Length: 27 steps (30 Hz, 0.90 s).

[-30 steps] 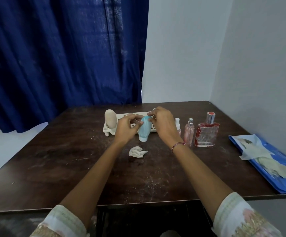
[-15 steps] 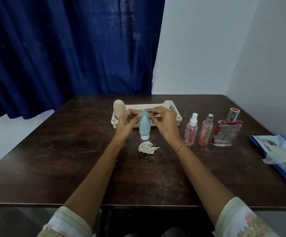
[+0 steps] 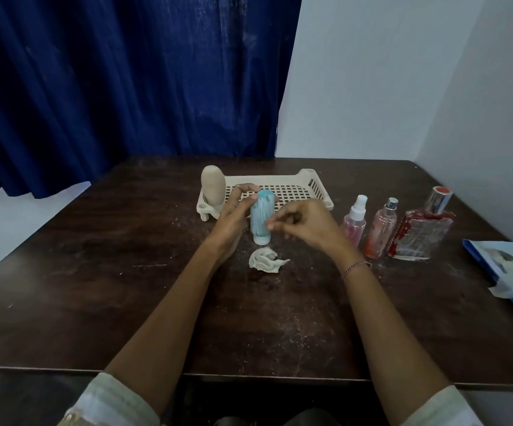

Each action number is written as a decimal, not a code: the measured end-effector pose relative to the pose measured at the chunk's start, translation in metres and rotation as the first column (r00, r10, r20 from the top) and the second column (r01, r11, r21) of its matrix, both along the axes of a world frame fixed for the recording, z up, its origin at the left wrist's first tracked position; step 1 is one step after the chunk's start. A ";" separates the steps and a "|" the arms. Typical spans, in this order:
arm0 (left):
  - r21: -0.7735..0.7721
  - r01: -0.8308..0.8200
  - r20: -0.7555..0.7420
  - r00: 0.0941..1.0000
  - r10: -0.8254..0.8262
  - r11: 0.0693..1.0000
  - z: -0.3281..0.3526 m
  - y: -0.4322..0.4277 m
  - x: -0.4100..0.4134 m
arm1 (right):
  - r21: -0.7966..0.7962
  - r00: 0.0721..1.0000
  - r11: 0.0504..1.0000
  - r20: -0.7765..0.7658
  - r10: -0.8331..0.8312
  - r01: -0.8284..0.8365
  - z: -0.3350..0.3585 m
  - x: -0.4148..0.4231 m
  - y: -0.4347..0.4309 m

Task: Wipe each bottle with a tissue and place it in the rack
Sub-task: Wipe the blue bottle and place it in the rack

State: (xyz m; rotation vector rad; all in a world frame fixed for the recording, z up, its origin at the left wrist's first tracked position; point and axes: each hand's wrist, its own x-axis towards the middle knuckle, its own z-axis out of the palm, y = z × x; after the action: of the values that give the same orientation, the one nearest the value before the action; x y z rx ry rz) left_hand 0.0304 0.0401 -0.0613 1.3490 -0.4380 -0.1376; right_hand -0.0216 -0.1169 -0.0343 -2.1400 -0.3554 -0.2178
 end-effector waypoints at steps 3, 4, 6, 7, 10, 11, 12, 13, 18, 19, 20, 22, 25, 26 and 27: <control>-0.064 0.074 -0.047 0.996 -0.077 0.995 0.000 0.005 0.001 | -0.172 0.969 0.962 -0.164 0.182 -0.210 -0.005 -0.004 0.011; -0.069 0.103 -0.055 0.993 -0.107 0.992 0.001 0.007 0.001 | -0.219 0.966 0.948 -0.168 0.198 -0.232 -0.006 -0.003 0.013; -0.070 0.142 -0.064 0.987 -0.147 0.987 0.000 0.009 0.002 | -0.263 0.965 0.933 -0.159 0.208 -0.244 -0.008 -0.001 0.013; -0.076 0.153 -0.065 0.985 -0.158 0.985 0.000 0.009 0.002 | -0.277 0.965 0.928 -0.155 0.211 -0.247 -0.008 -0.001 0.012; -0.090 0.183 -0.066 0.980 -0.189 0.979 0.002 0.009 0.001 | -0.355 0.961 0.894 -0.147 0.234 -0.272 -0.011 0.001 0.014; -0.092 0.191 -0.064 0.978 -0.197 0.977 0.002 0.009 0.001 | -0.370 0.959 0.885 -0.150 0.242 -0.281 -0.013 0.002 0.016; -0.093 0.199 -0.064 0.977 -0.205 0.976 0.002 0.009 0.000 | -0.379 0.958 0.881 -0.154 0.243 -0.285 -0.014 0.002 0.017; -0.095 0.203 -0.064 0.976 -0.209 0.975 0.002 0.010 0.001 | -0.383 0.958 0.880 -0.156 0.239 -0.282 -0.014 0.002 0.017; -0.110 0.216 -0.059 0.973 -0.224 0.970 0.000 0.012 0.003 | -0.107 0.990 0.984 0.008 0.142 -0.140 0.003 -0.002 0.001; -0.108 0.208 -0.060 0.975 -0.215 0.972 0.000 0.011 0.003 | 0.038 0.994 0.996 0.064 0.084 -0.086 0.007 -0.003 -0.003; -0.104 0.201 -0.058 0.976 -0.208 0.974 0.001 0.011 0.003 | 0.179 0.994 0.983 0.110 0.009 -0.029 0.010 -0.003 -0.006; -0.088 0.191 -0.056 0.979 -0.196 0.978 0.002 0.011 0.002 | 0.436 0.981 0.897 0.134 -0.139 0.067 0.012 -0.002 -0.010; -0.067 0.180 -0.063 0.981 -0.184 0.981 0.002 0.011 0.001 | 0.652 0.951 0.734 0.061 -0.303 0.192 0.009 0.002 -0.006; -0.061 0.179 -0.061 0.981 -0.183 0.982 0.002 0.011 0.001 | 0.663 0.939 0.715 0.054 -0.339 0.221 0.007 0.005 -0.003; -0.055 0.183 -0.054 0.981 -0.186 0.982 0.002 0.011 0.001 | 0.652 0.932 0.721 0.062 -0.358 0.233 0.005 0.007 0.000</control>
State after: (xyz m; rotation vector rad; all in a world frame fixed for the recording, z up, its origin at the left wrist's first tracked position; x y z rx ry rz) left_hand 0.0311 0.0507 -0.0589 1.2511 -0.5136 -0.3167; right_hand -0.0150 -0.1166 -0.0297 -1.4799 -0.0155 -0.6361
